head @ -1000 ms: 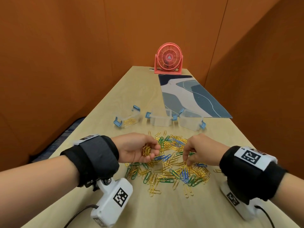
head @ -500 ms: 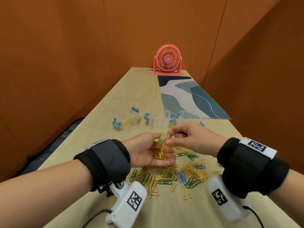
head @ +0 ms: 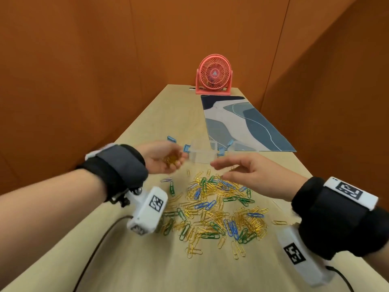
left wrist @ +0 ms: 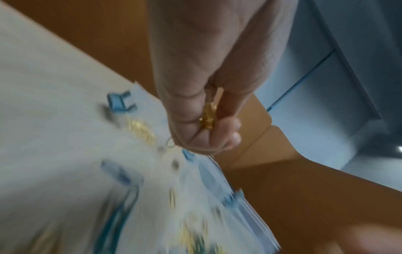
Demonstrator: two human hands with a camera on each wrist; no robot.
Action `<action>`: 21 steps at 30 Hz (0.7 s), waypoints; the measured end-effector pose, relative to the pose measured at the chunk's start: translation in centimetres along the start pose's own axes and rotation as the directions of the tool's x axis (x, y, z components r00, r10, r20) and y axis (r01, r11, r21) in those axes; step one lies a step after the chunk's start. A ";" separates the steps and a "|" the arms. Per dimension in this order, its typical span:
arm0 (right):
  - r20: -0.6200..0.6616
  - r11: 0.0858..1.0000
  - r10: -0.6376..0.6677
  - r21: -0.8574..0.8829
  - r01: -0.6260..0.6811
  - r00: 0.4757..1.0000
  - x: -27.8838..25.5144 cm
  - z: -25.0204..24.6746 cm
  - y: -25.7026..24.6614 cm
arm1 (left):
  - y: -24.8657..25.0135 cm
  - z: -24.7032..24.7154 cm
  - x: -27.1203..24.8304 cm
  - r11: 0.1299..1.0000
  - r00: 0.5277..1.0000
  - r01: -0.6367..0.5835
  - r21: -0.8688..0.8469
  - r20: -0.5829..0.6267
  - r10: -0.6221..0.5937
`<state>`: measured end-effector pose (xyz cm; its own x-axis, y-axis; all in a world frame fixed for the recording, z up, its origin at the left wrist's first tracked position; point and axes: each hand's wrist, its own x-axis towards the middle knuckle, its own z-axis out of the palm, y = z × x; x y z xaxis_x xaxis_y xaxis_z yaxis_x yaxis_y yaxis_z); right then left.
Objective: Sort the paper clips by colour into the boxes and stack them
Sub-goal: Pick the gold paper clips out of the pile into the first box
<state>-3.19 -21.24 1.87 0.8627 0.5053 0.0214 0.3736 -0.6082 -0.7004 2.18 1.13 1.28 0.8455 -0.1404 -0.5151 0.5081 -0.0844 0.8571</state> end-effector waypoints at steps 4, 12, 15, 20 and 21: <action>0.066 0.990 0.115 -0.092 -0.109 0.991 -0.3 0.2 0.7 | 3.0 -2.4 1.6 0.965 0.959 -0.173 -0.196 -0.259 0.120; 0.238 0.973 0.172 -0.194 -0.126 0.956 -0.4 0.6 0.4 | 2.9 -3.9 3.8 0.961 0.922 -0.244 0.129 -0.277 0.271; 0.254 0.962 0.197 -0.235 -0.137 0.947 -0.3 0.4 0.2 | 2.5 -3.7 2.7 0.932 0.916 -0.286 0.224 -0.223 0.335; 0.195 0.812 0.466 -0.482 -0.329 0.863 -0.9 -0.4 0.8 | 0.4 -3.2 -0.5 0.670 0.933 -0.148 0.727 -0.122 0.339; 0.196 0.763 0.535 -0.531 -0.370 0.822 -1.2 -0.3 1.0 | -0.6 -3.2 -0.8 0.530 0.961 -0.082 0.844 -0.075 0.267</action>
<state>-3.73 -22.61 1.41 0.8421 0.2095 -0.4970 0.1463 -0.9756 -0.1635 1.73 4.47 1.15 0.9604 -0.0838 -0.2659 0.0620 -0.8657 0.4967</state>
